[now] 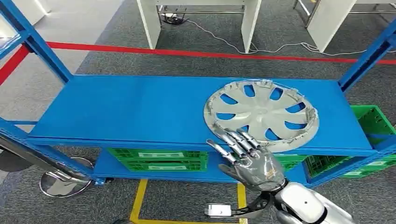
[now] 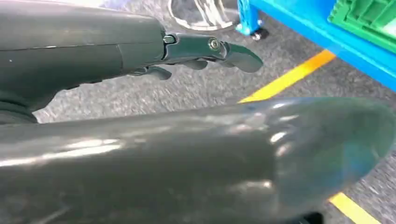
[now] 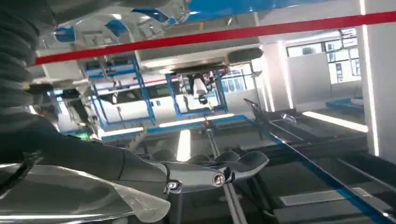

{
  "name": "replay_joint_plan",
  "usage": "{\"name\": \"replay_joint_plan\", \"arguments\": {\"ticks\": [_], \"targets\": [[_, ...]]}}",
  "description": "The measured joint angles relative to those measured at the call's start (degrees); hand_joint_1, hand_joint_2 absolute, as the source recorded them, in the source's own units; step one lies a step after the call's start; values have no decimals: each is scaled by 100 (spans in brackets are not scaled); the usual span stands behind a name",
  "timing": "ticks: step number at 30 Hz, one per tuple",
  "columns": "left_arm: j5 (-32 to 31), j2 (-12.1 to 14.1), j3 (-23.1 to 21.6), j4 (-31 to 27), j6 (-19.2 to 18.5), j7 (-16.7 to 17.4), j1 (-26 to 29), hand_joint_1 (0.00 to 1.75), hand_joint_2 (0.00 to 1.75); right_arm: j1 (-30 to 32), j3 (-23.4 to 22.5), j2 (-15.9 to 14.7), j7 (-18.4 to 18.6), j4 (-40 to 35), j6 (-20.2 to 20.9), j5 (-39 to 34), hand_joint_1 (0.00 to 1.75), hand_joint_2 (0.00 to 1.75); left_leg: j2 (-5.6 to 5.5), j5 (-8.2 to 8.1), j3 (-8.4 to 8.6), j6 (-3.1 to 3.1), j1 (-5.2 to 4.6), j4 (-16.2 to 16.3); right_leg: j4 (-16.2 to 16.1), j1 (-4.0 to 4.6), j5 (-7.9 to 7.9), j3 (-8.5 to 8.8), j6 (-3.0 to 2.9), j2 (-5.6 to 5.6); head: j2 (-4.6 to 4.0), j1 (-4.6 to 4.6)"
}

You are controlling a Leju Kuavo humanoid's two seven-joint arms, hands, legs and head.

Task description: Take the parts from the cabinet and place them on the table.

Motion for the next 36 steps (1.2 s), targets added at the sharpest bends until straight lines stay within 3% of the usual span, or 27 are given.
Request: {"name": "replay_joint_plan", "arguments": {"ticks": [15,26,36], "targets": [[-1424,-98,503,-197,144,844,237,0,0,-555,643,265,632,1459,-276,1465,0,175,0,0,2,0,0,0,0,0,0,0,0,0,0,-2],[-1189,-72,715,-409,155,990,400,0,0,-650,794,354,704,1804,-239,1493,0,175,0,0,2,0,0,0,0,0,0,-1,0,1,0,-2],[-945,-31,1218,-547,157,785,495,0,0,-656,829,422,706,1819,-206,1474,0,175,0,1,2,0,0,0,0,0,1,1,0,1,0,0]]}}
